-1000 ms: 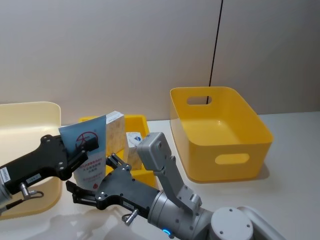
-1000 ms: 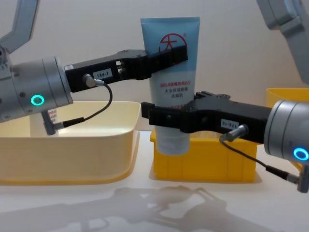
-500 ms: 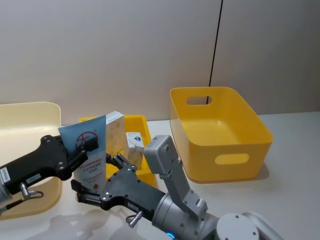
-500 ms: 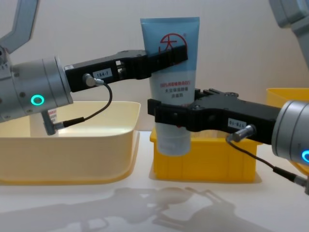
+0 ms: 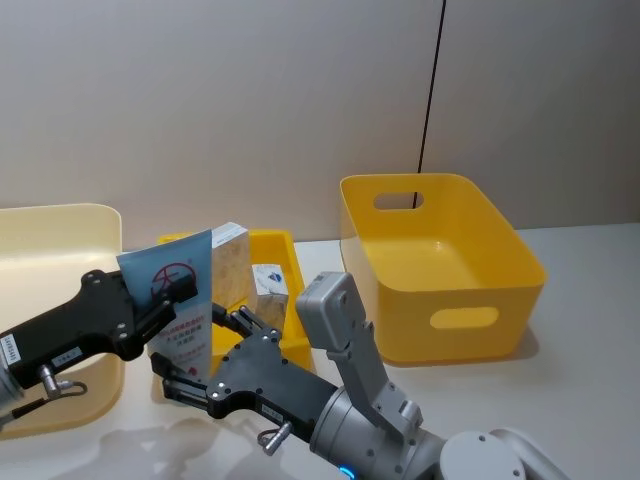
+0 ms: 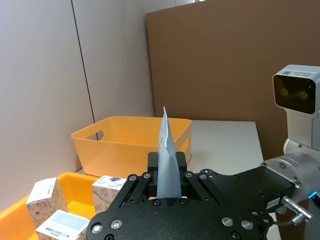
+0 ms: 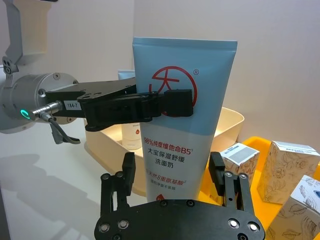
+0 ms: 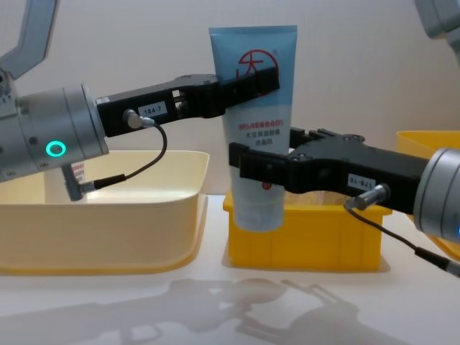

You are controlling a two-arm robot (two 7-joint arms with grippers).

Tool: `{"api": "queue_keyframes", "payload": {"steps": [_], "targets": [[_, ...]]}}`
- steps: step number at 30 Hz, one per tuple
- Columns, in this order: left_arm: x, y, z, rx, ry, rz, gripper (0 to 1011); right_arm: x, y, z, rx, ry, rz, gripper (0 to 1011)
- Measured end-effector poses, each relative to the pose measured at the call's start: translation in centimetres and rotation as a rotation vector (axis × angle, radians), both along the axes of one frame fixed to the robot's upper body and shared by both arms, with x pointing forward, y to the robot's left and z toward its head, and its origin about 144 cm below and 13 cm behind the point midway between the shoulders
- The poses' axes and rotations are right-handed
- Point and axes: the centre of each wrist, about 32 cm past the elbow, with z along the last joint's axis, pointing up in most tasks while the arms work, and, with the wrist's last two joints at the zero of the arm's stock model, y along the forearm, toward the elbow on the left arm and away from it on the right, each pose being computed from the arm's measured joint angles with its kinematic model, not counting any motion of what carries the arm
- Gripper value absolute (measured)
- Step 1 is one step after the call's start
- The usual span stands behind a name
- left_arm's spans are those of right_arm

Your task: Bimanual collaborative sorting of washing and personal care products

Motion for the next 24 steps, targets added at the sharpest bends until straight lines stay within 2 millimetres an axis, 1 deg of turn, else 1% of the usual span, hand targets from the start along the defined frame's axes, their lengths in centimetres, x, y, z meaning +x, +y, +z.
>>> {"api": "queue_keyframes", "payload": {"steps": [1,4,6,8,9,24], "targets": [[0.0,0.0,0.0,0.0,0.0,0.0,200,-0.02,0.0,-0.01,0.0,0.0,0.0,924],[0.0,0.0,0.0,0.0,0.0,0.0,200,-0.05,-0.04,-0.01,0.0,-0.001,-0.002,844],[0.0,0.0,0.0,0.0,0.0,0.0,200,-0.07,-0.06,-0.02,0.001,-0.001,-0.003,773],[0.0,0.0,0.0,0.0,0.0,0.0,200,-0.09,-0.08,-0.02,0.001,-0.001,-0.005,738],[0.0,0.0,0.0,0.0,0.0,0.0,200,-0.1,-0.08,-0.02,0.001,-0.002,-0.005,694],[0.0,-0.01,0.0,0.0,0.0,0.0,200,-0.17,-0.12,-0.02,0.001,-0.004,-0.006,585]]}}
